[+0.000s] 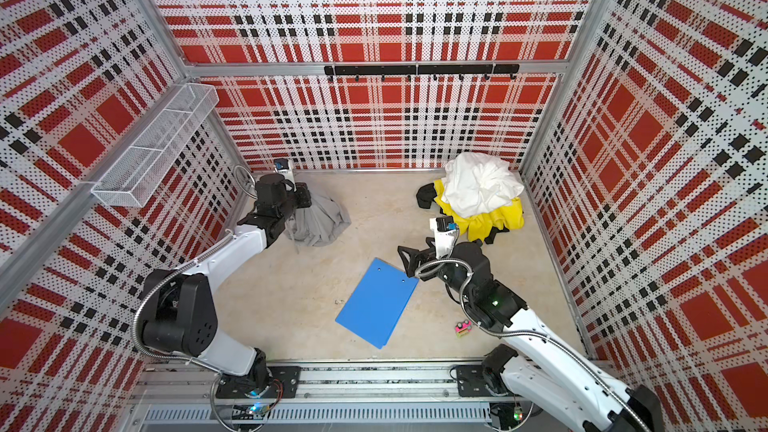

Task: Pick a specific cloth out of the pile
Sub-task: 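Lower the grey cloth with the left gripper onto the table away from the pile, then open the left gripper and release the grey cloth on the table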

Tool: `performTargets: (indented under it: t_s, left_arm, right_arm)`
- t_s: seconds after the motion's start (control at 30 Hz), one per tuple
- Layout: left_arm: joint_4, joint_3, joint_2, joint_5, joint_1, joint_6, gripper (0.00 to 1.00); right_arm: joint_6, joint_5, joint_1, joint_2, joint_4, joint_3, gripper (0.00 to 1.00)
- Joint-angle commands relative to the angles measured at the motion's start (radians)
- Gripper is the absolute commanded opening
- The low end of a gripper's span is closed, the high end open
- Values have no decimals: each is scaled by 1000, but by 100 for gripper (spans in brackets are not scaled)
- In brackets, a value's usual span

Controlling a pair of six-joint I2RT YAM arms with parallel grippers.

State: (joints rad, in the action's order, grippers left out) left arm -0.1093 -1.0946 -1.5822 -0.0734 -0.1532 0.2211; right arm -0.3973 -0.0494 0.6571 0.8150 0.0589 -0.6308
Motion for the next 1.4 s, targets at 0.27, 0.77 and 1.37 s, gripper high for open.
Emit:
performTargets:
  t_s: [0.27, 0.77, 1.37]
  left_arm:
    - [59, -30, -116, 11, 11, 82, 14]
    - [109, 30, -110, 60, 34, 112, 59]
    - [88, 252, 287, 96, 27, 132, 99]
  right_arm:
    - [-16, -33, 5, -18, -45, 2, 100]
    - [-2, 21, 4, -41, 77, -63, 100]
    - [-29, -1, 5, -19, 31, -62, 100]
